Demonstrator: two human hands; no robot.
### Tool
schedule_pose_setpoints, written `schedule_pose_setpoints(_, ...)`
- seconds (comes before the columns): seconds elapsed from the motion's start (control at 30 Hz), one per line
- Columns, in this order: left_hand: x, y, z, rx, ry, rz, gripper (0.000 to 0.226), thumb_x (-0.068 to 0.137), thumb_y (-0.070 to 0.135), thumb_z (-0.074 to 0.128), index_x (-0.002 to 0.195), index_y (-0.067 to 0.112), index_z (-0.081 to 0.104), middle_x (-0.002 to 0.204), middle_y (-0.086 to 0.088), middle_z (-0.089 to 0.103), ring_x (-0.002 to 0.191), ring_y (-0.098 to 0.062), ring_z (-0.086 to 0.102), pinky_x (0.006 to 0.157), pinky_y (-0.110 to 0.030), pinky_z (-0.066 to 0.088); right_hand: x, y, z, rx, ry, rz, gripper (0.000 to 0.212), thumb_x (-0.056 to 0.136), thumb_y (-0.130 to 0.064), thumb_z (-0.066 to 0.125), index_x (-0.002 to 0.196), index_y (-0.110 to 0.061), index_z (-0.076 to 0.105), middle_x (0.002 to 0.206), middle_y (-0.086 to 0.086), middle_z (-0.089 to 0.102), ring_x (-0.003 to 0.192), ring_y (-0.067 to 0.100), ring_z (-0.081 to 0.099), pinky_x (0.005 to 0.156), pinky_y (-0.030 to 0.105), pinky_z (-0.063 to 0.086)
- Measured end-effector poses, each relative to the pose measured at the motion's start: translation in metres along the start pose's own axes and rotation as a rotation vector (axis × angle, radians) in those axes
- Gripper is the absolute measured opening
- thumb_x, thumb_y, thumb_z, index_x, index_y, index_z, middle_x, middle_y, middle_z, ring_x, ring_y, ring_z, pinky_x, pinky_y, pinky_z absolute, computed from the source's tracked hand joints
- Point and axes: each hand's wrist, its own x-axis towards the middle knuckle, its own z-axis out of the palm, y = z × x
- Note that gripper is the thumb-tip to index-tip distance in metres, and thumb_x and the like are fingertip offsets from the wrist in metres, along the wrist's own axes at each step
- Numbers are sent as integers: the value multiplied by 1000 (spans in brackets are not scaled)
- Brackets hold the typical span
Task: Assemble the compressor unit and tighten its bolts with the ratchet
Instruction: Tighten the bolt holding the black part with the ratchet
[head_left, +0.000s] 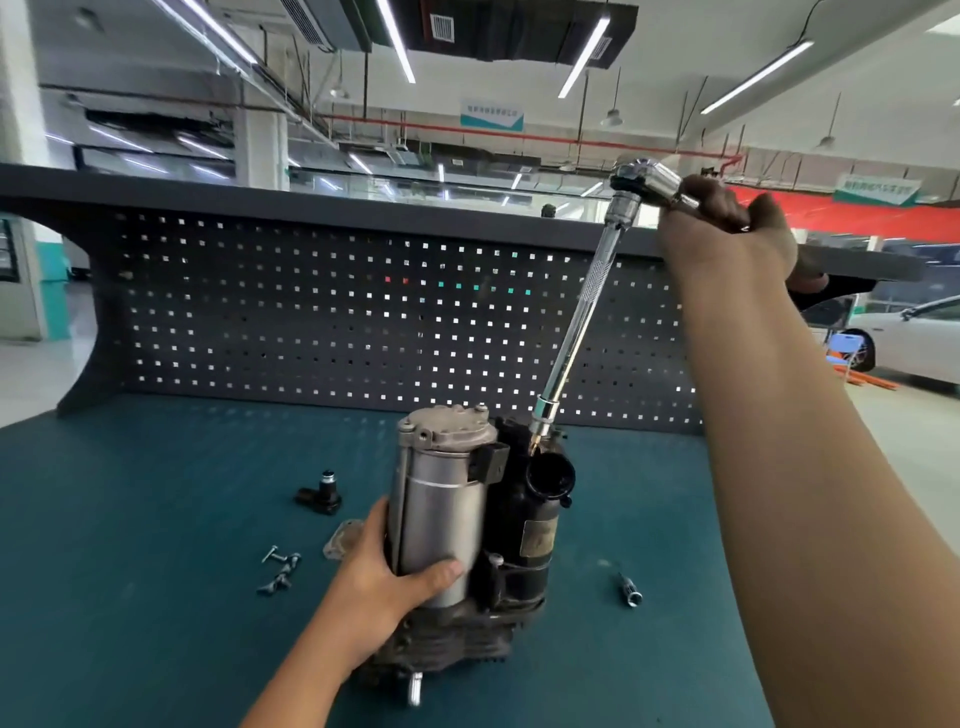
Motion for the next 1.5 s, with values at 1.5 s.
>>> schedule_pose_setpoints(1.5, 3, -11, 0, -19, 7, 31, 86, 40, 55, 82, 115, 50, 41, 106, 30, 64, 97, 6, 62, 71, -7, 46, 0, 2, -61, -138, 92, 31, 51, 90, 1, 43, 42, -13, 31, 34, 0, 22, 25, 13, 19, 48, 23, 28)
